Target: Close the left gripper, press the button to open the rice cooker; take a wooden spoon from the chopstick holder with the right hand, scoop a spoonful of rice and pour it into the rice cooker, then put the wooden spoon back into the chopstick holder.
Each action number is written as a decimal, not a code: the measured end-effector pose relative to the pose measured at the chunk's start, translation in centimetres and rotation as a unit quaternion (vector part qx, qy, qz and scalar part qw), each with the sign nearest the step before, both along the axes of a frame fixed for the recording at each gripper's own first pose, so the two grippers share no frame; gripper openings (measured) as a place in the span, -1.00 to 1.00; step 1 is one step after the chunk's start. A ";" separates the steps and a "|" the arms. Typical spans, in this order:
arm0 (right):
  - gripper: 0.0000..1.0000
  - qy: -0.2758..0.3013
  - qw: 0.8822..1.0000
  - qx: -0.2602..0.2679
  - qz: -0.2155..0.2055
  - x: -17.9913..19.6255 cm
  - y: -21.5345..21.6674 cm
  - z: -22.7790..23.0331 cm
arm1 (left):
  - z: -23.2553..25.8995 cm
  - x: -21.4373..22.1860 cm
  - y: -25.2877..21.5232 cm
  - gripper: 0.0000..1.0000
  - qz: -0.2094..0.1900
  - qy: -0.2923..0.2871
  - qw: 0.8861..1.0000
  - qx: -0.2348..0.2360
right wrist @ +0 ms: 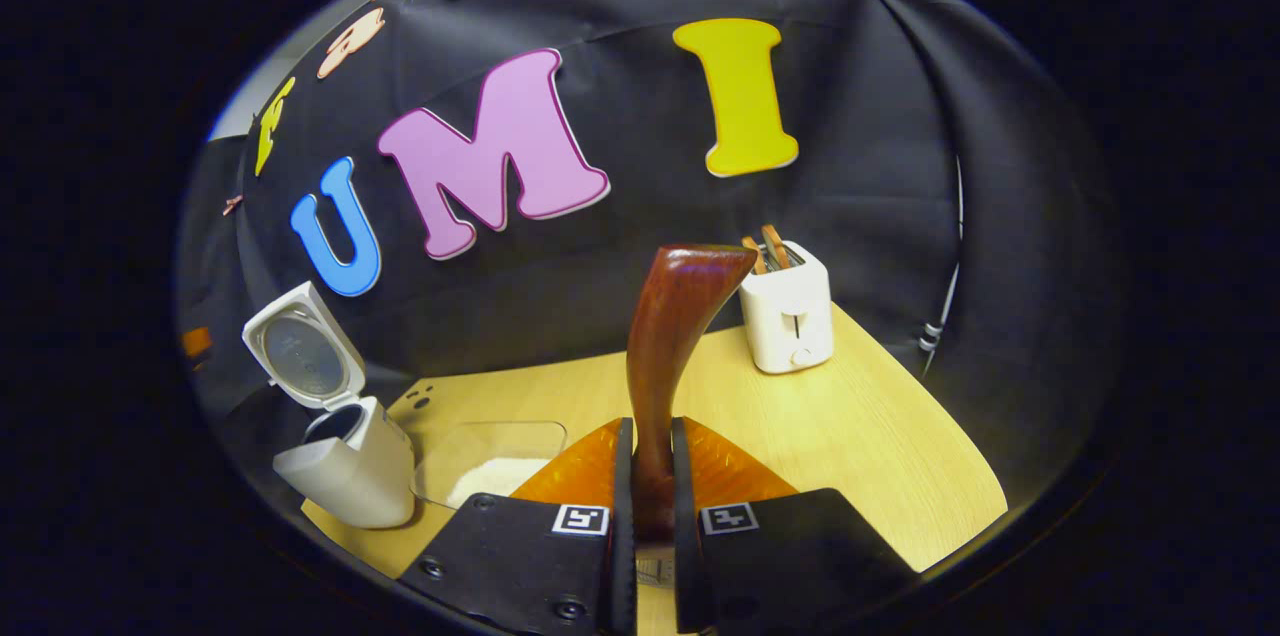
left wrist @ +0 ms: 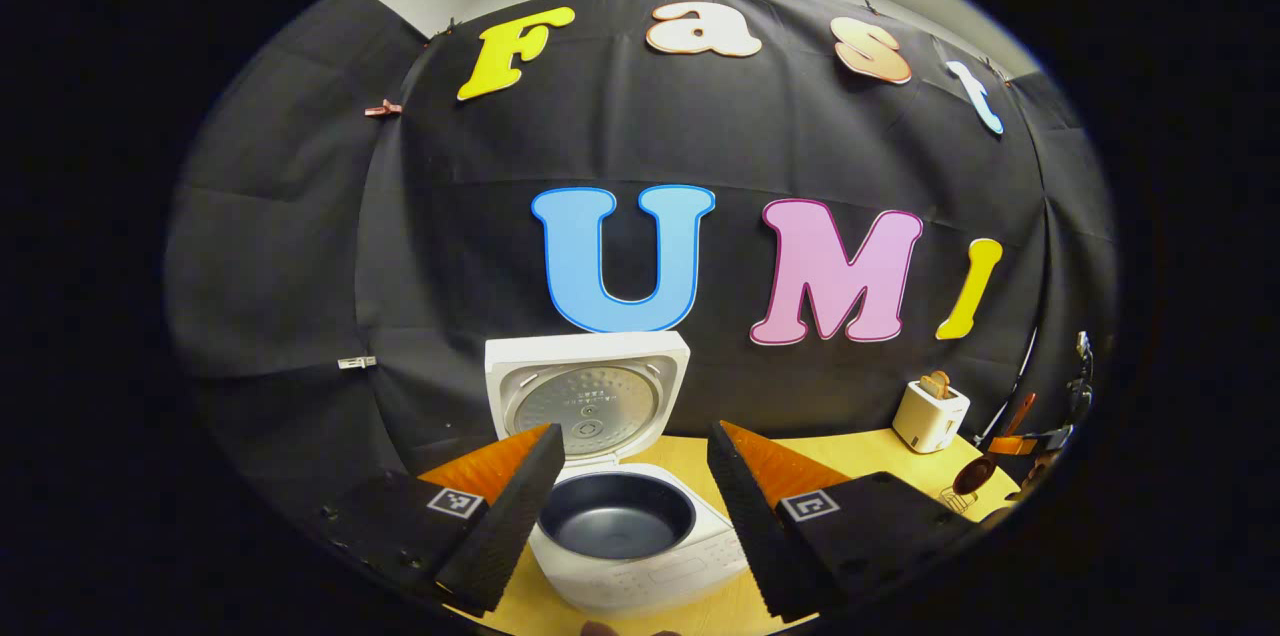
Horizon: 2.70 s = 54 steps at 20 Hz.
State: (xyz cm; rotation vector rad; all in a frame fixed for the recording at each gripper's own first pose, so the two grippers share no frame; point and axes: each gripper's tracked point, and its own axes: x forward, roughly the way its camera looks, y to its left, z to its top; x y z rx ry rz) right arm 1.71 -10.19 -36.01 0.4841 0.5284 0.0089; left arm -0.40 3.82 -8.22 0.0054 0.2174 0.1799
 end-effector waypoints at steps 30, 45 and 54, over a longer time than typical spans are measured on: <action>-0.63 0.080 0.991 0.091 0.065 7.1 22.1 -9.6 | -2.1 1.4 7.1 0.84 0.030 0.017 0.999 0.014; -0.63 0.025 0.960 0.279 -0.008 9.0 21.4 2.7 | -1.9 -0.3 6.2 0.84 0.027 0.004 1.000 -0.008; -0.63 -0.021 0.944 0.318 0.086 13.3 33.7 13.6 | -0.7 -3.6 8.4 0.84 0.058 -0.009 0.998 -0.017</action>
